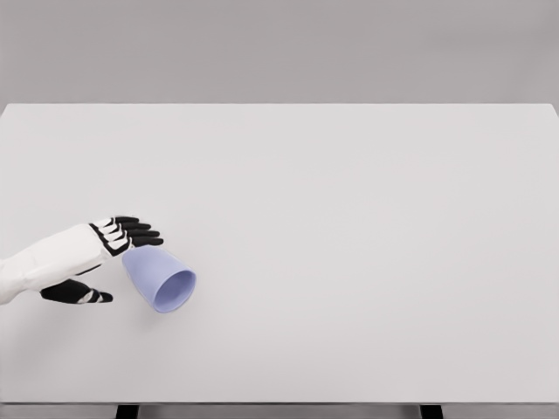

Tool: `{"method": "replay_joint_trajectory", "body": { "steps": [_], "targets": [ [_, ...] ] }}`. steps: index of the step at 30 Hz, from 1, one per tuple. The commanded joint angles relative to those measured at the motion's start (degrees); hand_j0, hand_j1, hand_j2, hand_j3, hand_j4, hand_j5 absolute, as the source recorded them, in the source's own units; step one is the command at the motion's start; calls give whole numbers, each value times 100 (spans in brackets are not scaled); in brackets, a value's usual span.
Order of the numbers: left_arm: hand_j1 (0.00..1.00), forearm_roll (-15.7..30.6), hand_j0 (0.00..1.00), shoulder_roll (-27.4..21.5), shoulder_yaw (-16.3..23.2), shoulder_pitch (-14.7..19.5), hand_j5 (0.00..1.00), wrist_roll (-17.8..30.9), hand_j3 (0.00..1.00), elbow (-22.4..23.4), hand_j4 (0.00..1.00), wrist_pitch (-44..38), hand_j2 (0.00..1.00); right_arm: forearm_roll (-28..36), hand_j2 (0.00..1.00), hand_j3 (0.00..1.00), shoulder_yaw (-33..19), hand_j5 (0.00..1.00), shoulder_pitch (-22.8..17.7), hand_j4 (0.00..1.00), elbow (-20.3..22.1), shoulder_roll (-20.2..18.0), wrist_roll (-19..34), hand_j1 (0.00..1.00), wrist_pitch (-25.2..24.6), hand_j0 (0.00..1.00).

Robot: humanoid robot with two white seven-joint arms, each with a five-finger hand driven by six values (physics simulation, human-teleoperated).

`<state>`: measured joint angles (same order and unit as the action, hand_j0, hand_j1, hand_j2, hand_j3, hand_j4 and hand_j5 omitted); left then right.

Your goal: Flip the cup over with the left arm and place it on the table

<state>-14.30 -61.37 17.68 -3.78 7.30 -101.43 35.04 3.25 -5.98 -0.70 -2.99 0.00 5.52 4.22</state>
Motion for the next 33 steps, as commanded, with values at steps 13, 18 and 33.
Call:
{"method": "replay_joint_trajectory", "body": {
  "steps": [13, 18, 33],
  "targets": [
    [99, 314, 99, 64, 219, 35, 99, 8, 99, -8, 99, -4, 99, 0, 100, 100, 0, 100, 0, 100, 0, 0, 1, 100, 0, 100],
    [99, 279, 99, 178, 254, 70, 99, 17, 99, -8, 99, -4, 99, 0, 100, 100, 0, 100, 0, 100, 0, 0, 1, 100, 0, 100],
    [98, -81, 98, 617, 465, 246, 98, 78, 98, 0, 98, -4, 98, 0, 100, 100, 0, 100, 0, 100, 0, 0, 1, 100, 0, 100]
  ]
}}
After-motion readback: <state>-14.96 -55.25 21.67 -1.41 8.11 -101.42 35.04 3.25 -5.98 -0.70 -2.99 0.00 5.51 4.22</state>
